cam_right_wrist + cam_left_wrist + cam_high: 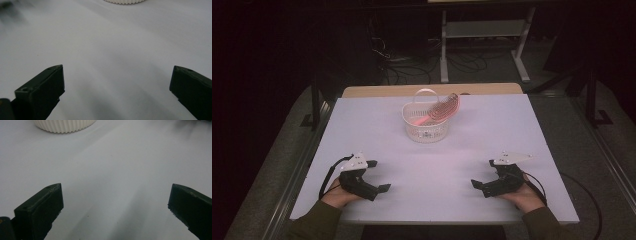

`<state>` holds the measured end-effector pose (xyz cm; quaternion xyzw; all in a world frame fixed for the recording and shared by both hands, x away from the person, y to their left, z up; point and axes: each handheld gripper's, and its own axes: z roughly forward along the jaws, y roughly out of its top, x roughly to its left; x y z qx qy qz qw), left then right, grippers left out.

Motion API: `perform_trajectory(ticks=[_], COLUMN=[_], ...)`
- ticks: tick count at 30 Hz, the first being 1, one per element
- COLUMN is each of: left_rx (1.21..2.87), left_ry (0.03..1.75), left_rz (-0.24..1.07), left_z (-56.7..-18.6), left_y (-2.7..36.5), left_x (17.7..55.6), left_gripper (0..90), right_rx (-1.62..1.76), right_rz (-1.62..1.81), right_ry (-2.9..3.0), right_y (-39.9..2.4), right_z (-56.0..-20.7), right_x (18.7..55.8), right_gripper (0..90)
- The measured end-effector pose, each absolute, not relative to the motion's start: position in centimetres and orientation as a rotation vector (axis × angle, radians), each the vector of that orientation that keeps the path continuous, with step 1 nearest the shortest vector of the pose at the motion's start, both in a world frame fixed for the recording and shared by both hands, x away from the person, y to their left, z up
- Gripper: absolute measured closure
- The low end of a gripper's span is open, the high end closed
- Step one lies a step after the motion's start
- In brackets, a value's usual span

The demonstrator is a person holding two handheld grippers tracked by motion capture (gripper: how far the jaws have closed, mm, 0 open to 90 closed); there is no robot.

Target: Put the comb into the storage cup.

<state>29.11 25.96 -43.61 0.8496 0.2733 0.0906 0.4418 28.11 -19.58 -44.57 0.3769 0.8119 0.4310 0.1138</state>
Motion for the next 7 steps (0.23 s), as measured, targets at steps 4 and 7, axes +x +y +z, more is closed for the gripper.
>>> perform_trajectory(ticks=[4,7], left_rx=[2.115,2.143], left_ry=[0.677,0.692], left_rz=[0.227,0.244], left_z=[-43.64,-43.83], left_y=[25.95,25.93], left_x=[29.13,29.26], left_gripper=[0.0,0.0], right_rx=[1.108,1.100], right_rz=[1.264,1.260], right_ry=[2.381,2.382], right_y=[-19.66,-19.67], right_z=[-44.61,-44.61], right_x=[28.12,28.10], right_gripper=[0.0,0.0])
